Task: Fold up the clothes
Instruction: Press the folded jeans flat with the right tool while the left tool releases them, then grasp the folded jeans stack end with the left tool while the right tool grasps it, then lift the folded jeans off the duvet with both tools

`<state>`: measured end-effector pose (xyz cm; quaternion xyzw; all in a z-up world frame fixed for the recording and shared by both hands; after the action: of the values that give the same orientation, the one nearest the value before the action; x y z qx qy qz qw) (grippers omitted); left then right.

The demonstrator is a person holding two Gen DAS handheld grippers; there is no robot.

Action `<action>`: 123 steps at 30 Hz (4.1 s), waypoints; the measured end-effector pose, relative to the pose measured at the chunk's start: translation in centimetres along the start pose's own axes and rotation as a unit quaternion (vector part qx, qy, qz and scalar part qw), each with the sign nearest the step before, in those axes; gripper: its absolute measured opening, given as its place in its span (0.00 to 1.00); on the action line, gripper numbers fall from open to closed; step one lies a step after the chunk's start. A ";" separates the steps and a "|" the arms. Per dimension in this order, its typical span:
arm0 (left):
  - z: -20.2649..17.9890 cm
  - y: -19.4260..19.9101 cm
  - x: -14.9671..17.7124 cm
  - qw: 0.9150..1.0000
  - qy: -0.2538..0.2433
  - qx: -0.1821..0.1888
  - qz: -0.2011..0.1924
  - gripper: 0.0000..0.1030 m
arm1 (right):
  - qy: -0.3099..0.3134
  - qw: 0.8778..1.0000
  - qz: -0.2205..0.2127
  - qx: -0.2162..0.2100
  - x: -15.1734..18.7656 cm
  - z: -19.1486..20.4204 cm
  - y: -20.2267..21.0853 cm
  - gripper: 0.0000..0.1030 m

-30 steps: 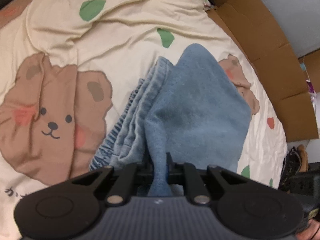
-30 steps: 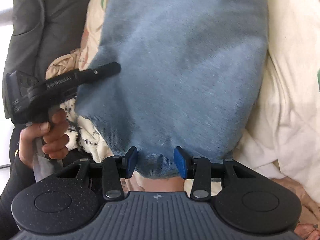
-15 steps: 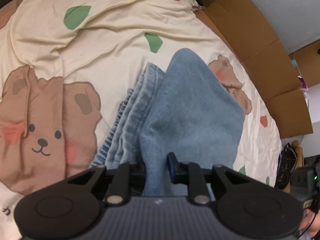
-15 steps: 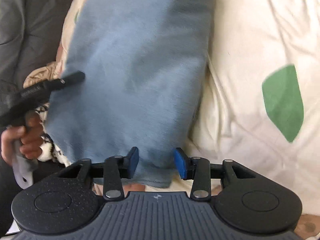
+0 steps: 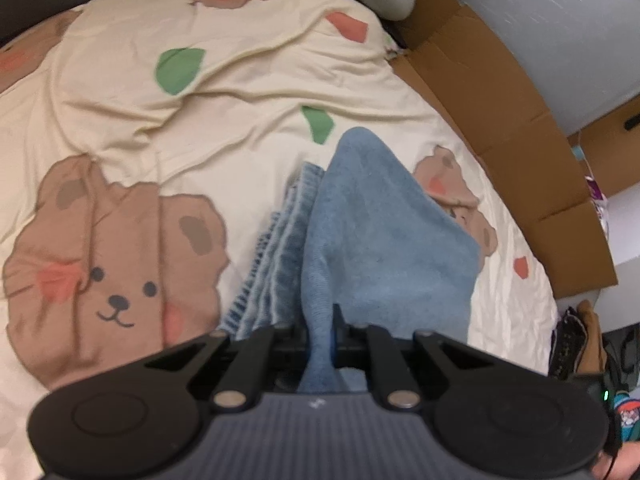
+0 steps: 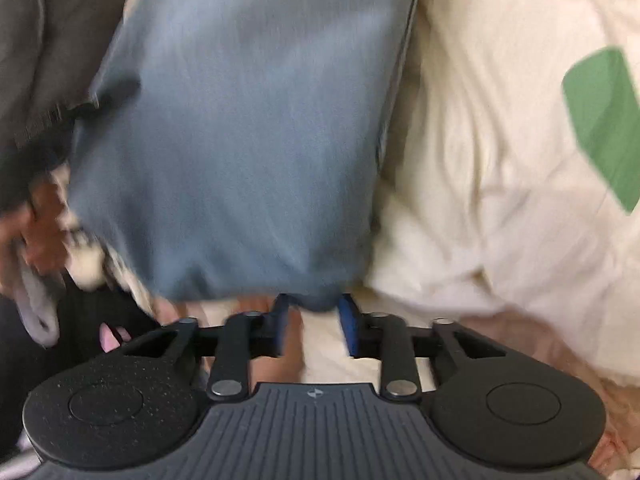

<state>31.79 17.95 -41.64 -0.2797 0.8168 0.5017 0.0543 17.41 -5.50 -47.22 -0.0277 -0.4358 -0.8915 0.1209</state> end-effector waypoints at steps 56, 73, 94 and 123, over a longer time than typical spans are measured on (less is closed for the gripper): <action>3.5 3.0 5.4 0.990 -0.129 -0.034 0.056 0.26 | 0.094 0.993 -0.036 0.056 -2.3 1.1 -1.2 0.44; 2.5 3.3 1.7 0.988 -0.138 -0.057 0.023 0.50 | -0.015 0.991 -0.134 0.016 -5.4 -1.3 2.8 0.54; 2.0 -3.0 -0.9 0.995 -0.091 -0.007 0.044 0.46 | -0.045 0.975 -0.216 -0.021 -8.6 -1.3 2.9 0.21; -4.3 -4.7 3.2 0.994 -0.075 0.024 0.077 0.42 | -0.040 0.972 -0.231 0.020 -5.0 -3.1 11.3 0.16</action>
<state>32.37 11.44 -44.40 -0.1757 0.8415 0.5041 0.0833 25.14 -13.65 -41.23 0.0402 -0.4529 -0.8844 -0.1051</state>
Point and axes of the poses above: each gripper's, at about its wrist camera, not at the fingertips, and y roughly against the way its jaws point, z to its left, x to its underside, the point moved 8 cm from there along -y, roughly the way its jaws point, and after that the axes turned 5 degrees about -z, right-handed, at the moved point
